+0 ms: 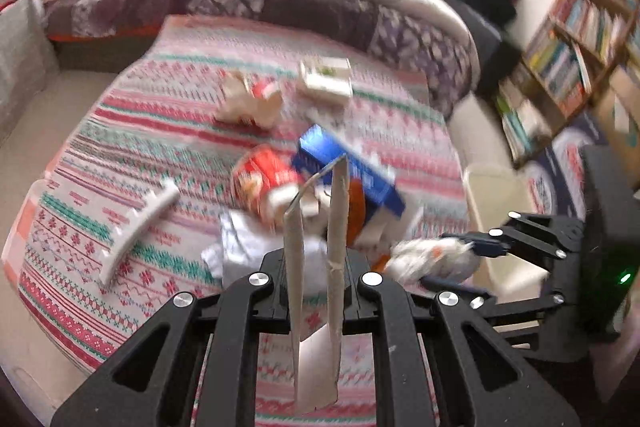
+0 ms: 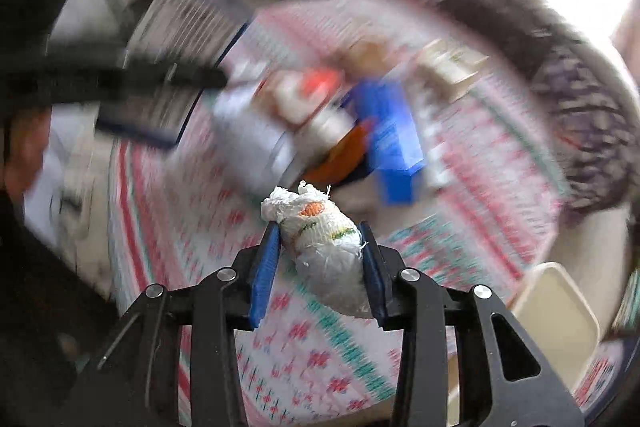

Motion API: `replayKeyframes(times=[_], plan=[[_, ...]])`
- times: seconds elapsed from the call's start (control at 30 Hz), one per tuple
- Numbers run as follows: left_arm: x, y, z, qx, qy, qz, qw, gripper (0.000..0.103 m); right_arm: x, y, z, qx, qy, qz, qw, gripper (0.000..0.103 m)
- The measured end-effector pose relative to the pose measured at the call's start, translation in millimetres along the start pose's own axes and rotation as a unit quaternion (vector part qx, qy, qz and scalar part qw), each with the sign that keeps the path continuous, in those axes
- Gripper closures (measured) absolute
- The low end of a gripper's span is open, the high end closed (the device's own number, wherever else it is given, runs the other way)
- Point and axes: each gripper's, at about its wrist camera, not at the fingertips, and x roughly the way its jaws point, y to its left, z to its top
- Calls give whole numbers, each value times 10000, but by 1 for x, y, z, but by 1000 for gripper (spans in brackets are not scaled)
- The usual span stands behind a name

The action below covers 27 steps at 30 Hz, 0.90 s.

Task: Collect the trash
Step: 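Carry both items over the white bin and open the right gripper to drop the bundle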

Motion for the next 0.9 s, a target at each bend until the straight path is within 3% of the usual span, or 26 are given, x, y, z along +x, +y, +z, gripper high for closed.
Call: replayKeyframes(times=[0.07,0.17,0.37,0.63,0.9], plan=[[-10,-4,10,-218,-342,77,9991,90,-22,-17,12,486,-575,-400,9964,66],[-28,-21,21,-282,-1071,601,9920,90,-59,-38,19,1291,-1510,-1064,9743,65],[-39,-63,37,-499,-1797,826,9790,87,-101,-61,4,2106,-2319,-2152,9250,64],[-31,-111,35,-362,-2001,848,9754,87,-148,-71,-56,2772,-2488,-3146,8731,63],[-6,-155,32,-120,-1737,544,9832,87,-161,-99,-100,3270,-2168,-3688,8426,62]])
